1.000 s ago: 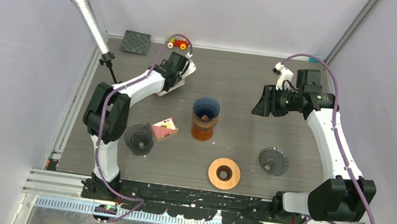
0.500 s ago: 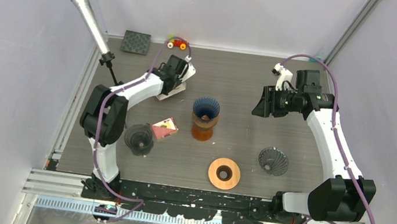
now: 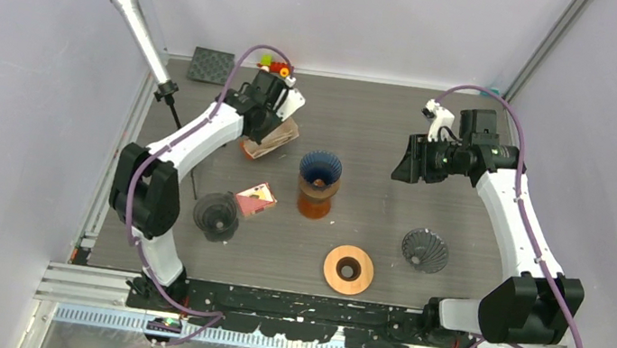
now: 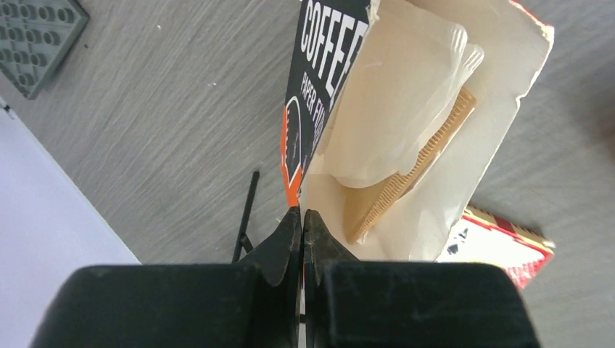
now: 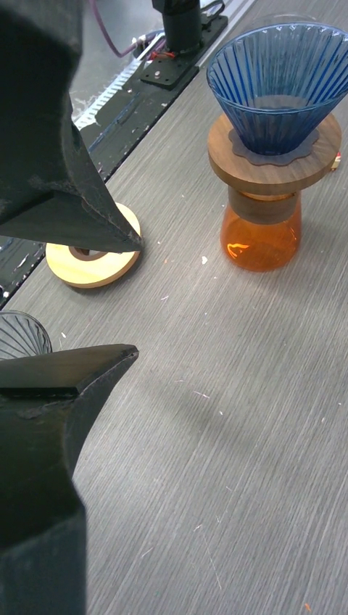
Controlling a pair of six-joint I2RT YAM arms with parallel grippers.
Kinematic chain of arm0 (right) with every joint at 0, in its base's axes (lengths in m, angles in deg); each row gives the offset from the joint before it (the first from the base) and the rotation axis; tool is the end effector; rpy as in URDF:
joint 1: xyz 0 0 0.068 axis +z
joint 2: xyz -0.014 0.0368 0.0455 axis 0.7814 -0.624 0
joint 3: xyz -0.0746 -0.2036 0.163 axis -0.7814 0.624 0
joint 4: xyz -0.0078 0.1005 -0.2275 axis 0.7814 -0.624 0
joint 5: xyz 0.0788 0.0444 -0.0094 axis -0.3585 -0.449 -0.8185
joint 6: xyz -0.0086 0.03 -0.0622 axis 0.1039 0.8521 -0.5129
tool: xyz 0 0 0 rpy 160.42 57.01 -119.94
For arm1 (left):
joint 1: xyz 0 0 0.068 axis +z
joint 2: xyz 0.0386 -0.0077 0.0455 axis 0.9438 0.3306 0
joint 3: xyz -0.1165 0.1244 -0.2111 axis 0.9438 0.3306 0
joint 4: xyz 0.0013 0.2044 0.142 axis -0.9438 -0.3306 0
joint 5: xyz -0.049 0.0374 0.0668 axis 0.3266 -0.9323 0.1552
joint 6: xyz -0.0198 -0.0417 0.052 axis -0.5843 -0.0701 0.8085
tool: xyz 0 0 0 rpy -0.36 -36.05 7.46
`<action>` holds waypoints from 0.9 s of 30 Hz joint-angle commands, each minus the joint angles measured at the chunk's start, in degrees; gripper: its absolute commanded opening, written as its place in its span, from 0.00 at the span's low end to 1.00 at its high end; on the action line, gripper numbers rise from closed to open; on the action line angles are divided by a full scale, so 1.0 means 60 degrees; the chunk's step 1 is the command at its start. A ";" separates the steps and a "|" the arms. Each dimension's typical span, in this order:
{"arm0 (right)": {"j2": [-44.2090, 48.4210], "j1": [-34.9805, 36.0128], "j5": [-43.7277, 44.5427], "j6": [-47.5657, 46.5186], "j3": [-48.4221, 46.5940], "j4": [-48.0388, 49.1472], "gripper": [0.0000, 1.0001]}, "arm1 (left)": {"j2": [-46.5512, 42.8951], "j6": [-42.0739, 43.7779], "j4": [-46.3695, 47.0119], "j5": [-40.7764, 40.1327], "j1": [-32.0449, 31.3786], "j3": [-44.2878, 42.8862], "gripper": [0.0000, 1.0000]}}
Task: Place the coffee filter in the dripper
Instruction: Adjust the coffee filter holder at the center of the board.
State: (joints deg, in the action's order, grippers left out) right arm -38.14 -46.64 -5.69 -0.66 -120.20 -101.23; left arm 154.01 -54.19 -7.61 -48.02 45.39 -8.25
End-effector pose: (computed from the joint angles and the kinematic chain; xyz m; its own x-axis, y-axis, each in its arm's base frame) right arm 0.2622 0.0523 0.3114 -0.7648 -0.1511 -0.6263 -0.4640 0.8036 0.3728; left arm 0.3505 -0.1517 0.2575 -0.5793 0.6606 -0.4775 0.5428 0.7497 0.3787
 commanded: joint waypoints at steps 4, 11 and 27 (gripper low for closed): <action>-0.0004 -0.0029 -0.0020 -0.0150 0.0048 0.0162 0.55 | 0.0106 -0.0534 -0.2485 0.1478 0.0382 -0.1587 0.00; -0.0017 -0.0020 -0.0038 -0.0168 0.0063 0.0128 0.55 | 0.0688 -0.0364 -0.2673 0.1149 0.0437 -0.1886 0.00; -0.0193 -0.0016 0.0005 -0.0168 0.0052 0.0111 0.55 | 0.1730 -0.0311 -0.3535 0.1441 0.0935 -0.3044 0.20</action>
State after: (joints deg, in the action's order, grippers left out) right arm -39.03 -46.64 -5.67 -0.77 -119.61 -101.28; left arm 163.95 -56.45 -26.78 -40.64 50.60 -23.16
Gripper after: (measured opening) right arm 0.547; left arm 0.176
